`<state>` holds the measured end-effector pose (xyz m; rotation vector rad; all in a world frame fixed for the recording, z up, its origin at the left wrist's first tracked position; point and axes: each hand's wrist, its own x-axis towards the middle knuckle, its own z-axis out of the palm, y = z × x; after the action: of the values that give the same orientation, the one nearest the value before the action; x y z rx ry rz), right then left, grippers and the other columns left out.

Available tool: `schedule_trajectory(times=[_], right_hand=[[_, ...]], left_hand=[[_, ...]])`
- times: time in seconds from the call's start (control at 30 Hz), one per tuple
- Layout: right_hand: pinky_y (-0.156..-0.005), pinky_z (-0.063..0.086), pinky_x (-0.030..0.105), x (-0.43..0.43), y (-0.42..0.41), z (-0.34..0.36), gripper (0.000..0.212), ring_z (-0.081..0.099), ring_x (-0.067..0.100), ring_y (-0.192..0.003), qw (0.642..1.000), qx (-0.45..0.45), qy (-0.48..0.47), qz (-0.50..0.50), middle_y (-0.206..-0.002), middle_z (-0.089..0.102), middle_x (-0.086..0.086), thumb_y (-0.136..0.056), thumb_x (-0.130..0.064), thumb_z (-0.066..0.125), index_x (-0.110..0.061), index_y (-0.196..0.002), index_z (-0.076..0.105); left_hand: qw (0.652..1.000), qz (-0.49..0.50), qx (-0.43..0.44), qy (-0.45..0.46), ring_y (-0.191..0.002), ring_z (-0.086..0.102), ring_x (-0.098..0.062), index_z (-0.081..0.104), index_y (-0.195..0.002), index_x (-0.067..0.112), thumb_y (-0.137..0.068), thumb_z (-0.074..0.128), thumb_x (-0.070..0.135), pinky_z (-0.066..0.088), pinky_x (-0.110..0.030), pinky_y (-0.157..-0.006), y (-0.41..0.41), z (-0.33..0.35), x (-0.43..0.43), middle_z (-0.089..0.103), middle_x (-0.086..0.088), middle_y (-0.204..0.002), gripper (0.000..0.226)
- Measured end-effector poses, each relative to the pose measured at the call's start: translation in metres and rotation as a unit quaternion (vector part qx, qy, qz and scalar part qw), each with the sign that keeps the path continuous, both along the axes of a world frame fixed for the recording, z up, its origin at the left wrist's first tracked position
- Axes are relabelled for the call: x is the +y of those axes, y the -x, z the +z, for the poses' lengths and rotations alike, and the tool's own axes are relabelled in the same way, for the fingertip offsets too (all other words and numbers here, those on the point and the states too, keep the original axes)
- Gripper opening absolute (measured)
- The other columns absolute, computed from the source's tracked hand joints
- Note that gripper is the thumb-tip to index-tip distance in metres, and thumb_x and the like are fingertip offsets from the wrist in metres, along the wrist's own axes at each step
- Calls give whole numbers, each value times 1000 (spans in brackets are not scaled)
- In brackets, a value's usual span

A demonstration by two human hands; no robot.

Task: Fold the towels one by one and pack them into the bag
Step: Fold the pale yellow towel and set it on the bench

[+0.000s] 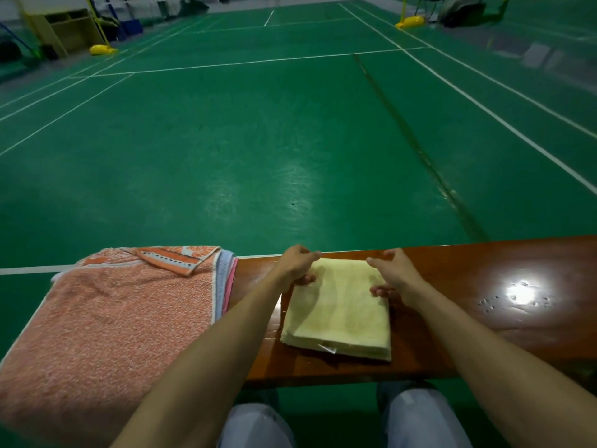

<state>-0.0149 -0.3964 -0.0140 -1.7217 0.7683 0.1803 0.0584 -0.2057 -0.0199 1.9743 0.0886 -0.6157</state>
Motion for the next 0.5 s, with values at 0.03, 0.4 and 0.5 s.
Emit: schedule_trajectory(times=[0.03, 0.4, 0.5], right_hand=[[-47, 52, 26, 0, -1, 0, 48, 64, 21, -59, 1000, 2, -6, -3, -121, 49, 15, -95, -28, 63, -17, -135, 38], [-57, 57, 33, 2, 16, 17, 30, 61, 26, -81, 991, -89, -82, -50, -109, 49, 9, -96, -20, 61, -13, -121, 46], [-64, 57, 38, 9, 29, 21, 31, 56, 22, -88, 988, -123, -71, -56, -104, 49, 3, -95, -19, 63, -13, -121, 47]], left_hand=[[1000, 2, 6, -1, -52, 56, -9, 49, -123, 2, -97, 56, 29, 52, -24, -54, 0, 2, 0, 56, -9, -89, 38], [996, 71, -31, 35, -75, 63, -24, 52, -117, 8, -94, 61, 23, 60, -37, -59, 21, 16, 18, 53, -8, -102, 29], [992, 103, -65, 35, -76, 59, -17, 53, -115, 10, -91, 65, 21, 60, -43, -70, 31, 18, 23, 56, -2, -93, 29]])
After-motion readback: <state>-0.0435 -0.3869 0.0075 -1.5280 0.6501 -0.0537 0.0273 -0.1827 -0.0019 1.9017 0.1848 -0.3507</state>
